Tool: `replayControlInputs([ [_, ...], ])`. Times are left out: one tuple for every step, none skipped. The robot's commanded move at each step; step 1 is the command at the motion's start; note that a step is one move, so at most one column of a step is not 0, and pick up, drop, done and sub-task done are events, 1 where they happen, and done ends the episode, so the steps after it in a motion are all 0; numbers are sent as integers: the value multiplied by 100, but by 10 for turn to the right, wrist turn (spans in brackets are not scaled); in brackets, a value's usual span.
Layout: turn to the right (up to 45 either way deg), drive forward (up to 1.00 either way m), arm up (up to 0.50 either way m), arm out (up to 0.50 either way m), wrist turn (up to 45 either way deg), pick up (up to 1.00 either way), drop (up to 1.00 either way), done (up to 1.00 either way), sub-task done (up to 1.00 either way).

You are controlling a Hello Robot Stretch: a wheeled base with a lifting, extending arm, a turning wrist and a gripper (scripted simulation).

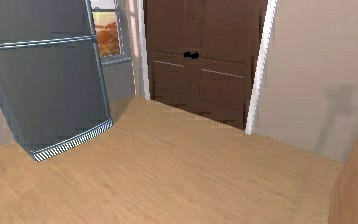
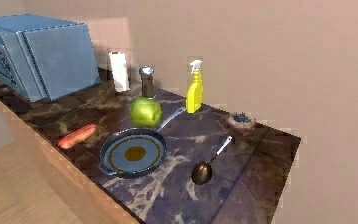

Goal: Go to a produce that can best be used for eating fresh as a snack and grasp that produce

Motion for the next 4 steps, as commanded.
replayControlInputs([
  [0,0,50,0,0,0,0,0,0],
  [0,0,38,0,0,0,0,0,0],
  [0,0,0,38,0,0,0,0,0],
  [0,0,0,0,450,0,0,0,0],
])
